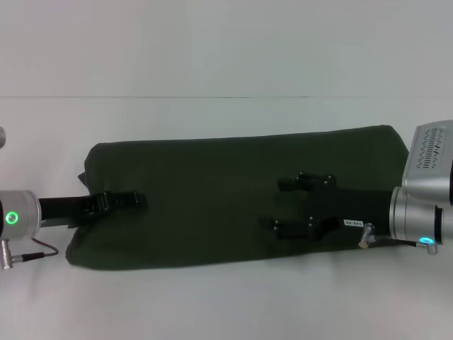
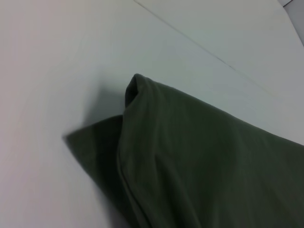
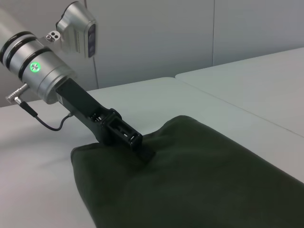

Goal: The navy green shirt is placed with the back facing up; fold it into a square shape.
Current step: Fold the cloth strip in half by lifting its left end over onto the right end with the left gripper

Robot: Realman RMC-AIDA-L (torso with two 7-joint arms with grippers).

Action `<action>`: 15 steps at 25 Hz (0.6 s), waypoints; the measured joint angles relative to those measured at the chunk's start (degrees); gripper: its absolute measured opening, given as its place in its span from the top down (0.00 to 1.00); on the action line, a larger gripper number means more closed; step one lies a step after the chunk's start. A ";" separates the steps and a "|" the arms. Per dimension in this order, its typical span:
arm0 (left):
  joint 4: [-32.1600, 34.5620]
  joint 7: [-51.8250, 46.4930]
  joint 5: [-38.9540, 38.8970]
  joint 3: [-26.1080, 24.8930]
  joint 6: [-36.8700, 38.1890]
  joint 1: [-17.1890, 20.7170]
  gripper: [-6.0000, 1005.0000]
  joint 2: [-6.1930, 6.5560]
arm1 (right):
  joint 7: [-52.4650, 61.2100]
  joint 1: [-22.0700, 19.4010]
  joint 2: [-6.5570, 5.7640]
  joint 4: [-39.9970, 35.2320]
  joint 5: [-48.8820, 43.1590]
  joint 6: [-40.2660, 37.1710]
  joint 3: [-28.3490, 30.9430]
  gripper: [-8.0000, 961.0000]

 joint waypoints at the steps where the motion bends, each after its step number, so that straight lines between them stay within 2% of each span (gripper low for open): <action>1: -0.01 -0.02 0.01 0.00 0.07 0.02 0.11 0.06 | 0.00 0.00 0.00 0.01 0.00 0.00 0.00 0.06; 5: 0.35 -0.11 0.06 -0.22 0.58 0.51 0.11 0.46 | 0.00 -0.02 0.00 0.01 0.00 0.00 0.00 0.06; 10: 0.52 -0.89 0.08 -0.32 0.84 1.23 0.12 1.63 | 0.00 -0.02 0.00 0.01 0.00 0.00 0.00 0.06; 11: 1.08 -1.36 0.08 -0.46 0.86 1.96 0.12 2.35 | 0.00 -0.02 0.00 0.01 0.00 0.00 0.00 0.06; 15: 3.85 -1.67 0.07 -1.65 0.90 3.59 0.12 2.62 | -0.01 -0.03 0.00 0.01 0.00 0.00 0.00 0.06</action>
